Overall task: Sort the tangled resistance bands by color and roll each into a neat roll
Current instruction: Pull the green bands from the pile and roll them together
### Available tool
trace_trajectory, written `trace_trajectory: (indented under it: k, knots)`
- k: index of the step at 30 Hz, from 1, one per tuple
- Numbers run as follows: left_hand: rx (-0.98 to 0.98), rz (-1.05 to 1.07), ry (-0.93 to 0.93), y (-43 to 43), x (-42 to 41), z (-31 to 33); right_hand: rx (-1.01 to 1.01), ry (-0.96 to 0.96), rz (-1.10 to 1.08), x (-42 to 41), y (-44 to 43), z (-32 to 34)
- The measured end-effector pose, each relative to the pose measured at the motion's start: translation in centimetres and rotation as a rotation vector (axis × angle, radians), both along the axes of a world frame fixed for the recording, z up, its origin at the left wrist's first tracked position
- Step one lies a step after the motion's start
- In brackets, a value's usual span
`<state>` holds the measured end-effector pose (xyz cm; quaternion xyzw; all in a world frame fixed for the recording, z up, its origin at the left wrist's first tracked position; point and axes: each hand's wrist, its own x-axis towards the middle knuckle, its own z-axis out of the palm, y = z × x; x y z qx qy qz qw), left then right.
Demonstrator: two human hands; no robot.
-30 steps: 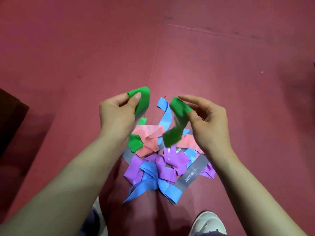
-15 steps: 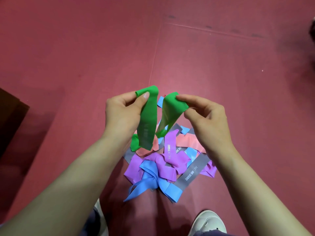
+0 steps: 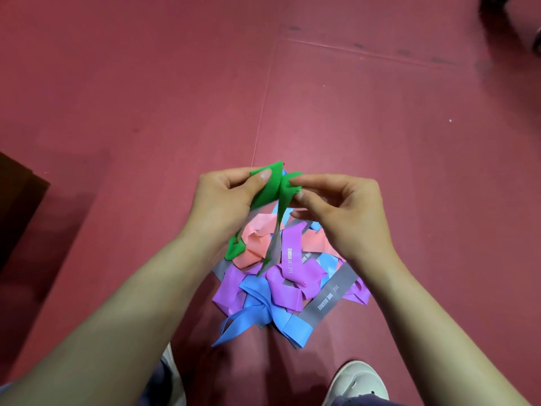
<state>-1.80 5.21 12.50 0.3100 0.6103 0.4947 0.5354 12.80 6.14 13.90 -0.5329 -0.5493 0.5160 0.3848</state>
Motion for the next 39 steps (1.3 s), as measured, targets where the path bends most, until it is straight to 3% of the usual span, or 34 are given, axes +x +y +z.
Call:
trace_trajectory:
  k: [5, 13, 24, 39]
  knots:
    - [-0.037, -0.030, 0.018, 0.16, 0.14, -0.17, 0.170, -0.251, -0.010, 0.29, 0.22, 0.01]
    - [-0.067, -0.137, 0.010, 0.14, 0.37, -0.03, 0.113, -0.158, 0.098, 0.22, 0.43, -0.22]
    - [-0.070, -0.278, -0.113, 0.07, 0.68, -0.15, 0.201, -0.197, -0.005, 0.10, 0.34, -0.09]
    - [-0.020, -0.339, -0.173, -0.27, 0.98, -0.59, 0.134, -0.162, -0.111, 0.11, 0.44, -0.30]
